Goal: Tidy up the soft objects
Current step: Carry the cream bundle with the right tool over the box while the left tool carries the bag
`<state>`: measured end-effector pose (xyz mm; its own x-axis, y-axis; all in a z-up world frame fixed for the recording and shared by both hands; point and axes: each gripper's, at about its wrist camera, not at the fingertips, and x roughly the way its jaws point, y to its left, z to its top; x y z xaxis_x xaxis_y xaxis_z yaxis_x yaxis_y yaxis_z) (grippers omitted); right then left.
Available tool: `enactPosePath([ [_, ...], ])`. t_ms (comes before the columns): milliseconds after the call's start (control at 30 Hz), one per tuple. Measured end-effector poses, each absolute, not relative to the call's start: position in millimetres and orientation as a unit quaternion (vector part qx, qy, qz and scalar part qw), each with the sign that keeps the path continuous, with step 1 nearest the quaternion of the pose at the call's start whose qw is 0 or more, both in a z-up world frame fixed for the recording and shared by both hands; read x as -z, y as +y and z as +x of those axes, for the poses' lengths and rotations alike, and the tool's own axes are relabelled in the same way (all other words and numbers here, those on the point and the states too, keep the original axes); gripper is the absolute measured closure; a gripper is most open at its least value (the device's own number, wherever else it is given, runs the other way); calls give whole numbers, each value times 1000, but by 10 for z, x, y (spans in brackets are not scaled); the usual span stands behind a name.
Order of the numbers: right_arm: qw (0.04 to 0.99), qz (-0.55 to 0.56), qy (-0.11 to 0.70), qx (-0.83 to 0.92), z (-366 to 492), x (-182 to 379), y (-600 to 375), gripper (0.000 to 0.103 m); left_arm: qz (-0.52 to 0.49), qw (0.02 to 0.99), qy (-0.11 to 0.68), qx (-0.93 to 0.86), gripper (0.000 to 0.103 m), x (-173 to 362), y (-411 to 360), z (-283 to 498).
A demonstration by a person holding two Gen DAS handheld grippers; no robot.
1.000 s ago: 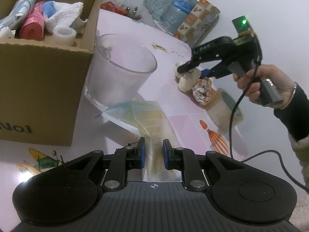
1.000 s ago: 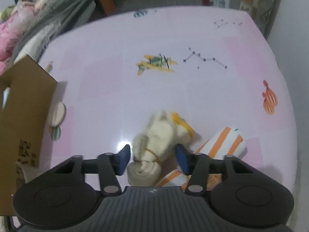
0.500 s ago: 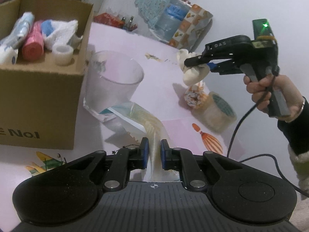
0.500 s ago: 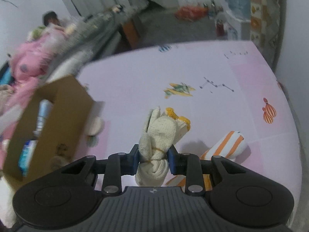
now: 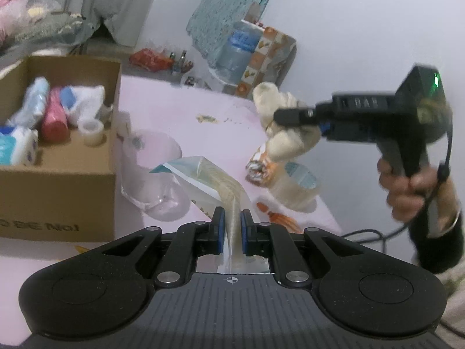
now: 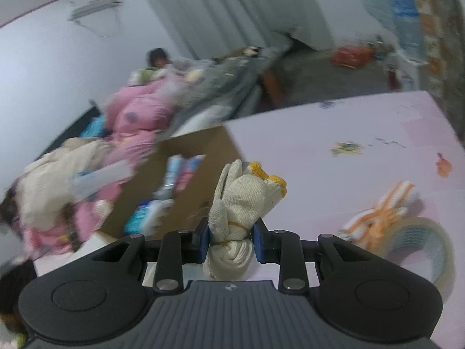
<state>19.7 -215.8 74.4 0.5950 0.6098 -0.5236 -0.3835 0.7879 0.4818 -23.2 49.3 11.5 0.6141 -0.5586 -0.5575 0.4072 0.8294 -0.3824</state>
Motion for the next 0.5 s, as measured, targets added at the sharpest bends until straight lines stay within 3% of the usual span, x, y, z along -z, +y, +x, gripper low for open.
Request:
enactPosePath([
  [267,858,177,295,-382,84,-1090,-1836,94,-96,927,286,221,94,-834,964,-451],
  [500,817,172,333,-438,631,-1163,-1149,94,-9,957,267,111,94,-1004,1212,-13],
])
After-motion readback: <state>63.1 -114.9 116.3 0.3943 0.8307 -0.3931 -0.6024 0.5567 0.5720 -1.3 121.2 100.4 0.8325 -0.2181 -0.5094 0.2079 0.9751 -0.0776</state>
